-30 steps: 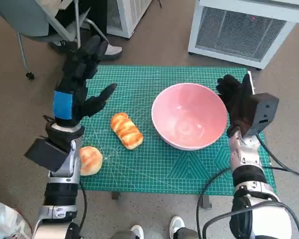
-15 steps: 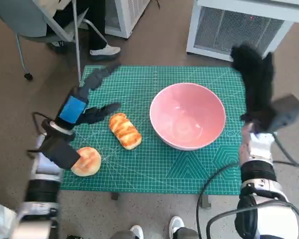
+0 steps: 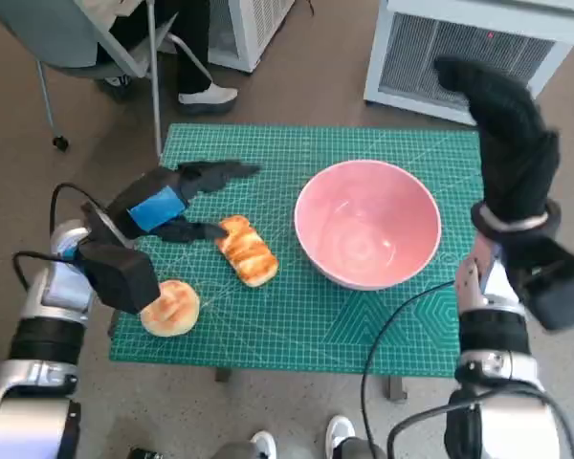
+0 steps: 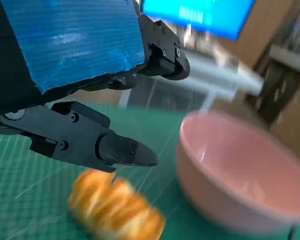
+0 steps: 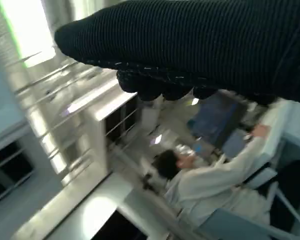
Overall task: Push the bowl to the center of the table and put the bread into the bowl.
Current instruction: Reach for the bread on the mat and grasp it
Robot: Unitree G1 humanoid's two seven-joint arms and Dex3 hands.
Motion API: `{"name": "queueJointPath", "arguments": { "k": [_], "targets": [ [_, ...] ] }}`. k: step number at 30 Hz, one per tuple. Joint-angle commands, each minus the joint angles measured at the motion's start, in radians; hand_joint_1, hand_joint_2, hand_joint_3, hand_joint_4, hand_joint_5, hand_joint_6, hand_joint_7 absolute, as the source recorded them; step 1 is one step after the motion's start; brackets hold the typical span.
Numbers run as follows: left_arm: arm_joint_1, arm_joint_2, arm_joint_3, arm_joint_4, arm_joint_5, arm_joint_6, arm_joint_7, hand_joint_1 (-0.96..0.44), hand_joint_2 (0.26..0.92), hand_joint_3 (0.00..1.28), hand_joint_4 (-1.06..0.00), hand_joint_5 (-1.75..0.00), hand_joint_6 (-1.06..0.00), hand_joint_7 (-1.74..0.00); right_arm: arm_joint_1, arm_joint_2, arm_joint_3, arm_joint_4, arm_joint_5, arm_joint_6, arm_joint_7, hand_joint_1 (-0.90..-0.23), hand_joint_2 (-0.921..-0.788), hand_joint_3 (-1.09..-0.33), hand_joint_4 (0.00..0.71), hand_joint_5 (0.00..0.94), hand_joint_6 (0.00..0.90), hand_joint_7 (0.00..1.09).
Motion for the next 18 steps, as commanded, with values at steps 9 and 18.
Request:
{"name": "queueJointPath", "arguments": {
  "k": [9, 18],
  "targets": [
    [-0.111, 0.01, -0.092, 0.112, 0.06, 0.01, -0.094, -0.25, 0.805, 0.0, -0.38, 0.0, -0.51, -0.07, 0.086, -0.012, 0.037, -0.125, 0.031, 0.047, 0.035, -0.617, -0.921, -0.719, 0.316, 0.013, 0.346, 0.04],
    [-0.185, -0.013, -0.17, 0.212, 0.145, 0.024, -0.094, -0.23, 0.773, 0.0, -0.41, -0.01, -0.53, -0.05, 0.098, -0.011, 0.041, -0.146, 0.027, 0.044, 0.029, -0.606, -0.921, -0.716, 0.317, 0.009, 0.345, 0.04]
  ]
}}
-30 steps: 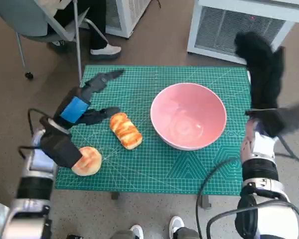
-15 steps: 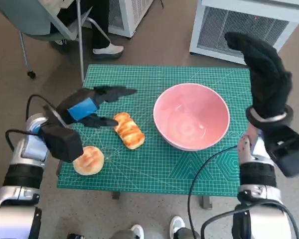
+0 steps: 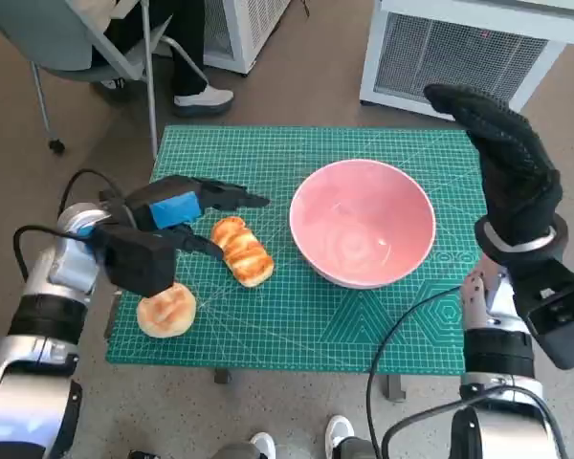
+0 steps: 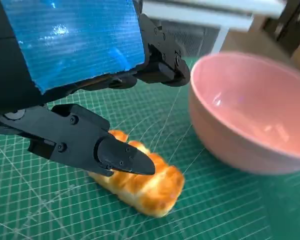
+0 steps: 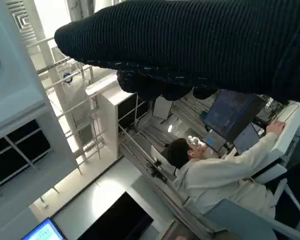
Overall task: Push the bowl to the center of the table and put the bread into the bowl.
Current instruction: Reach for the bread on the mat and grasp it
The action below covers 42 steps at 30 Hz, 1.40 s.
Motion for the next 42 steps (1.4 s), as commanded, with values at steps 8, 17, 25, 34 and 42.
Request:
{"name": "queueJointPath", "arguments": {
  "k": [8, 17, 25, 34, 42],
  "targets": [
    [-0.096, -0.042, -0.09, 0.121, 0.098, 0.033, -0.011, -0.21, 0.768, 0.0, -0.39, 0.0, -0.53, -0.03, 0.028, -0.007, 0.003, 0.004, -0.013, -0.003, -0.005, -0.599, -0.921, -0.717, 0.317, 0.007, 0.341, 0.04],
    [-0.136, -0.096, -0.146, 0.189, 0.156, 0.108, -0.008, -0.15, 0.769, 0.0, -0.38, 0.0, -0.53, -0.02, 0.035, -0.006, 0.001, 0.001, -0.022, -0.008, -0.02, -0.589, -0.921, -0.721, 0.314, 0.004, 0.339, 0.04],
    [-0.15, -0.137, -0.19, 0.221, 0.201, 0.187, -0.005, -0.12, 0.774, 0.0, -0.38, 0.0, -0.55, -0.02, 0.034, -0.007, 0.001, 0.009, -0.022, -0.008, -0.029, -0.59, -0.921, -0.721, 0.315, 0.003, 0.339, 0.04],
    [-0.148, -0.172, -0.24, 0.241, 0.251, 0.216, 0.039, -0.11, 0.801, 0.01, -0.43, -0.02, -0.61, -0.04, 0.038, -0.008, 0.002, 0.01, -0.03, -0.007, -0.043, -0.592, -0.921, -0.719, 0.314, 0.002, 0.338, 0.04],
    [-0.138, -0.17, -0.261, 0.253, 0.269, 0.163, 0.099, -0.08, 0.874, 0.02, -0.67, -0.06, -0.78, -0.11, 0.043, -0.005, 0.002, 0.004, -0.042, -0.006, -0.059, -0.59, -0.921, -0.722, 0.313, 0.001, 0.336, 0.05]
  ]
}}
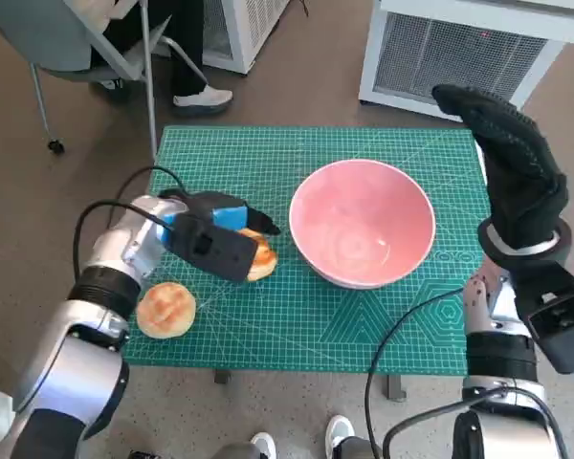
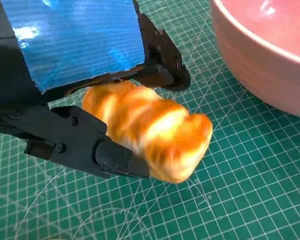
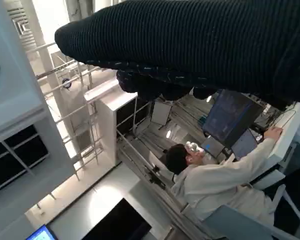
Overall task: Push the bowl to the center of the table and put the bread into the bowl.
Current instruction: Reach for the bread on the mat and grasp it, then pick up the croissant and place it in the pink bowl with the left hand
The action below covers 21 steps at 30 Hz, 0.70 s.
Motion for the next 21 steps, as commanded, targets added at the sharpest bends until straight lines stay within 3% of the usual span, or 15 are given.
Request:
{"name": "queueJointPath", "arguments": {
  "k": [1, 9, 10, 11, 13, 17, 21],
  "targets": [
    [0.017, 0.001, -0.019, 0.024, 0.018, -0.031, 0.012, -0.08, 0.882, 0.02, -0.71, -0.06, -0.8, -0.12, 0.027, 0.0, 0.002, 0.006, -0.015, 0.002, -0.013, -0.59, -0.921, -0.722, 0.313, 0.001, 0.336, 0.05],
    [0.002, 0.02, -0.002, 0.025, -0.009, -0.058, 0.01, -0.07, 0.898, 0.01, -0.77, -0.05, -0.83, -0.13, 0.026, -0.002, 0.001, 0.009, -0.018, 0.003, -0.02, -0.59, -0.921, -0.721, 0.313, 0.001, 0.336, 0.05],
    [-0.009, 0.04, 0.024, 0.01, -0.038, -0.074, -0.004, -0.04, 0.904, 0.01, -0.77, -0.39, -0.78, -0.51, 0.025, -0.003, -0.001, 0.011, -0.019, 0.004, -0.022, -0.592, -0.921, -0.722, 0.313, 0.001, 0.336, 0.05],
    [-0.016, 0.054, 0.043, 0.0, -0.058, -0.085, -0.015, -0.03, 0.91, 0.02, -0.75, -0.62, -0.74, -0.76, 0.025, -0.003, -0.002, 0.013, -0.02, 0.005, -0.024, -0.594, -0.921, -0.722, 0.313, 0.001, 0.335, 0.05],
    [-0.028, 0.075, 0.078, -0.02, -0.096, -0.095, -0.039, -0.01, 0.915, 0.03, -0.74, -0.82, -0.71, -0.98, 0.025, -0.003, -0.002, 0.011, -0.021, 0.007, -0.027, -0.595, -0.921, -0.723, 0.313, 0.001, 0.335, 0.05],
    [-0.041, 0.106, 0.132, -0.064, -0.153, -0.105, -0.078, 0.0, 0.919, 0.03, -0.72, -1.0, -0.68, -1.16, 0.025, -0.003, -0.001, 0.011, -0.023, 0.008, -0.032, -0.597, -0.921, -0.724, 0.312, 0.001, 0.334, 0.05],
    [-0.061, 0.136, 0.187, -0.112, -0.211, -0.116, -0.106, 0.0, 0.92, 0.04, -0.72, -1.04, -0.68, -1.18, 0.024, -0.003, 0.0, 0.014, -0.023, 0.009, -0.035, -0.598, -0.921, -0.723, 0.313, 0.001, 0.334, 0.05]
  ]
}}
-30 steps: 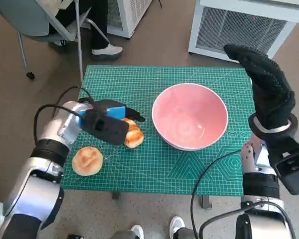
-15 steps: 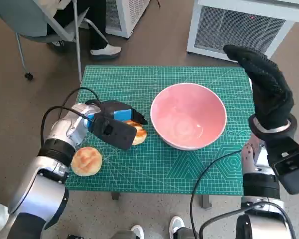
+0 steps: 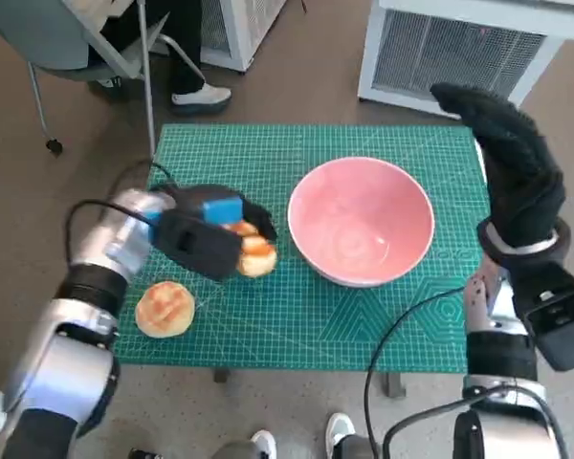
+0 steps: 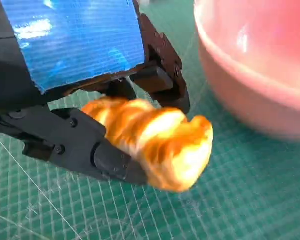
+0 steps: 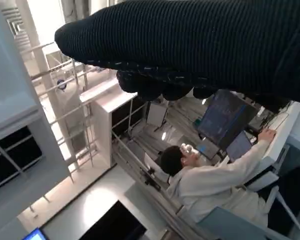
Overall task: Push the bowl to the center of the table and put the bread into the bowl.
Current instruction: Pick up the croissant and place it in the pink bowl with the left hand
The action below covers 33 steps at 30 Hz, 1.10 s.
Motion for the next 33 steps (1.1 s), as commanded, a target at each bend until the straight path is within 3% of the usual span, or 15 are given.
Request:
{"name": "queueJointPath", "arguments": {
  "k": [1, 8, 18, 27, 33],
  "targets": [
    [-0.057, 0.046, 0.07, -0.062, -0.077, -0.017, -0.039, 0.0, 0.92, 0.04, -0.71, -1.05, -0.68, -1.19, 0.024, -0.002, 0.002, 0.011, -0.011, 0.01, -0.008, -0.599, -0.921, -0.723, 0.313, 0.001, 0.334, 0.05],
    [-0.09, 0.071, 0.151, -0.152, -0.163, 0.004, -0.069, 0.0, 0.92, 0.05, -0.69, -1.07, -0.68, -1.2, 0.03, -0.002, 0.005, -0.007, -0.009, 0.019, -0.013, -0.604, -0.921, -0.722, 0.313, 0.001, 0.333, 0.05],
    [-0.111, 0.052, 0.202, -0.279, -0.202, 0.041, -0.033, 0.0, 0.92, 0.04, -0.67, -1.09, -0.7, -1.18, 0.039, -0.004, 0.004, -0.023, -0.005, 0.026, -0.012, -0.605, -0.921, -0.722, 0.313, 0.001, 0.333, 0.05],
    [-0.155, -0.051, 0.167, -0.244, -0.169, 0.006, 0.034, 0.0, 0.92, 0.05, -0.67, -1.09, -0.7, -1.18, 0.038, -0.003, 0.002, -0.018, 0.007, 0.03, -0.004, -0.605, -0.921, -0.724, 0.312, 0.0, 0.333, 0.06],
    [-0.203, -0.117, 0.109, -0.163, -0.109, -0.023, 0.07, 0.0, 0.921, 0.1, -0.6, -1.13, -0.67, -1.25, 0.046, 0.0, 0.005, -0.032, 0.01, 0.036, -0.005, -0.605, -0.921, -0.724, 0.312, 0.0, 0.332, 0.06]
  ]
}}
